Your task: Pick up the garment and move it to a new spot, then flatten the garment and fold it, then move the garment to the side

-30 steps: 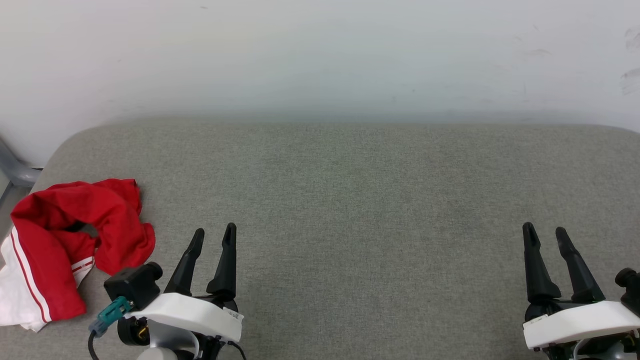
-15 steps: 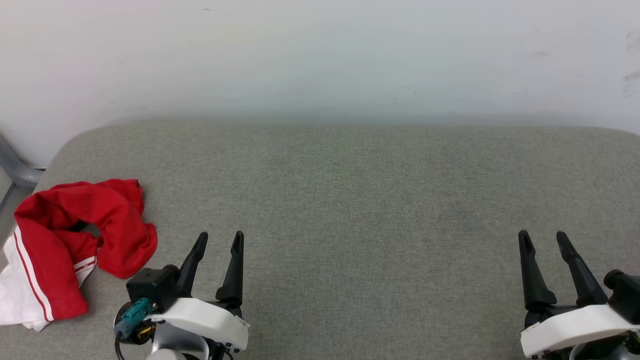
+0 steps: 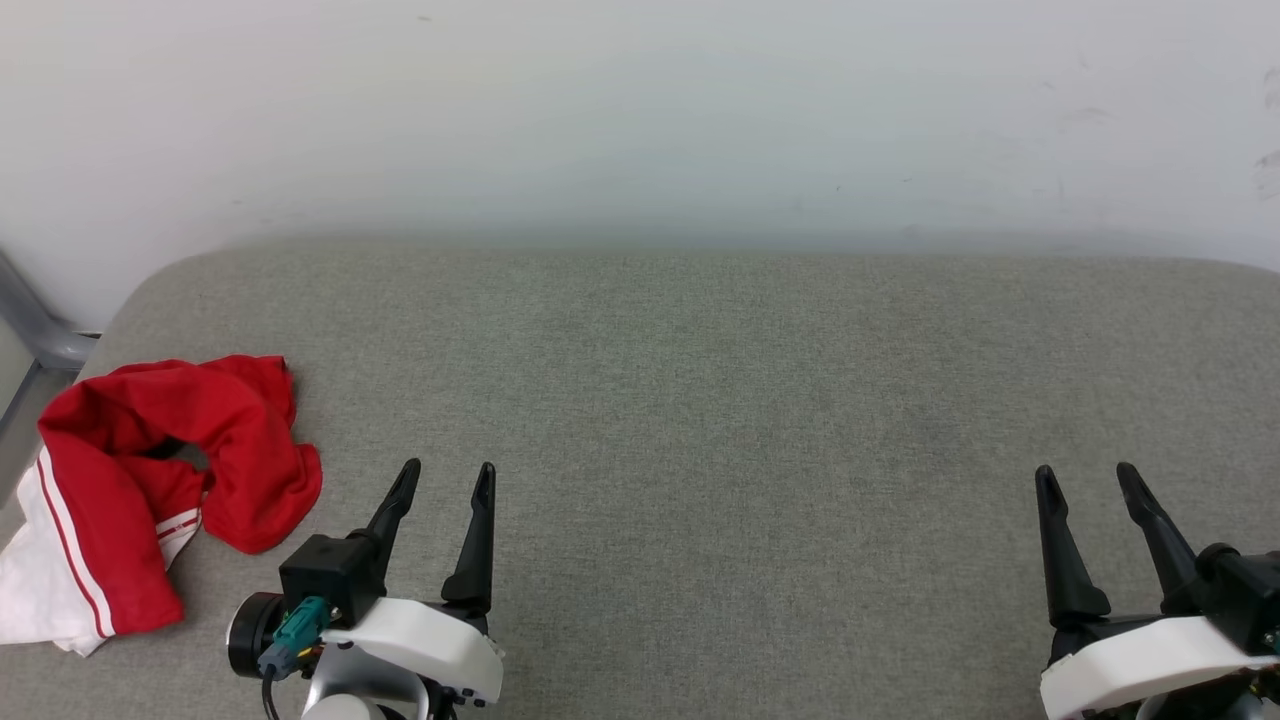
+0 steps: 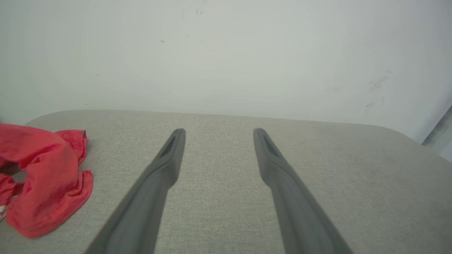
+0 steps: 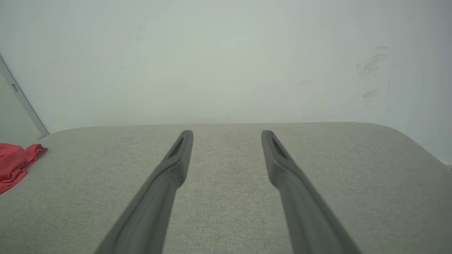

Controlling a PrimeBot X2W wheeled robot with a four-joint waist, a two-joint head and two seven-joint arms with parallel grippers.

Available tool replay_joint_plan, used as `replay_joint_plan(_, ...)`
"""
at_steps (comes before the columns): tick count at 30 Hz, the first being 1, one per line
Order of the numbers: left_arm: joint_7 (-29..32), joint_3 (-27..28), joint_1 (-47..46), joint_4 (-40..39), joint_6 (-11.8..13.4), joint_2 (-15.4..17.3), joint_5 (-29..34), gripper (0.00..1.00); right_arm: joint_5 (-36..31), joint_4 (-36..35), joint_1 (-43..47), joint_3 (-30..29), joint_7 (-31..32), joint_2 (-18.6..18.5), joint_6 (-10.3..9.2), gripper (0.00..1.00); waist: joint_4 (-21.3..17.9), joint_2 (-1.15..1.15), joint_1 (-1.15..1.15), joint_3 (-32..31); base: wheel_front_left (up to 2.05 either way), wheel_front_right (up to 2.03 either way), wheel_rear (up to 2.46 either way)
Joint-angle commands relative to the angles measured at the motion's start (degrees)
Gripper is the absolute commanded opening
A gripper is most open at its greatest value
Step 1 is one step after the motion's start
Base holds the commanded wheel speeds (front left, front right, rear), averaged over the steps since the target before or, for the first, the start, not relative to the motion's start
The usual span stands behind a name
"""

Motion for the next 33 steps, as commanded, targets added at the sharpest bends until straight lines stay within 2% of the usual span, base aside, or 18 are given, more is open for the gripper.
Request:
replay_joint_plan(1, -0.5, -0.1, -0.8, -0.1, 0.1, 0.2, 1.1, 1.00, -1.5, -0.7, 0.2, -0.1, -0.2, 0.1, -0.03, 1.00, 0.0, 0.00, 0.00, 0.0, 0.00, 0.00, 0.00)
replay_joint_plan(14, -2.0, -0.4, -0.9, 0.8, -0.5, -0.4, 5.2, 1.00, -4.9, -1.3, 1.0, -0.7, -1.2, 0.1, -0.04, 1.00, 0.5, 0.00, 0.00, 0.0, 0.00, 0.00, 0.00)
replay_joint_plan(19, -2.7, 0.0, -1.5, 1.8, -0.9, -0.8, 6.0, 1.00, -7.0, -1.8, 1.3, -0.7, -1.9, 0.1, -0.04, 1.00, 2.2, 0.00, 0.00, 0.1, 0.00, 0.00, 0.00)
replay_joint_plan(25, -3.3, 0.4, -2.5, 2.6, -1.4, -1.1, 6.9, 1.00, -8.9, -2.4, 1.6, 0.0, -2.4, 0.2, -0.04, 1.00, 6.5, 0.00, 0.00, 0.3, 0.00, 0.00, 0.00)
replay_joint_plan(33, -3.2, 1.2, -2.8, 3.4, -1.5, -1.5, 6.2, 1.00, -8.6, -1.8, 1.4, 1.2, -2.9, 0.1, -0.04, 1.00, 14.2, 0.00, 0.00, 0.5, 0.00, 0.00, 0.00)
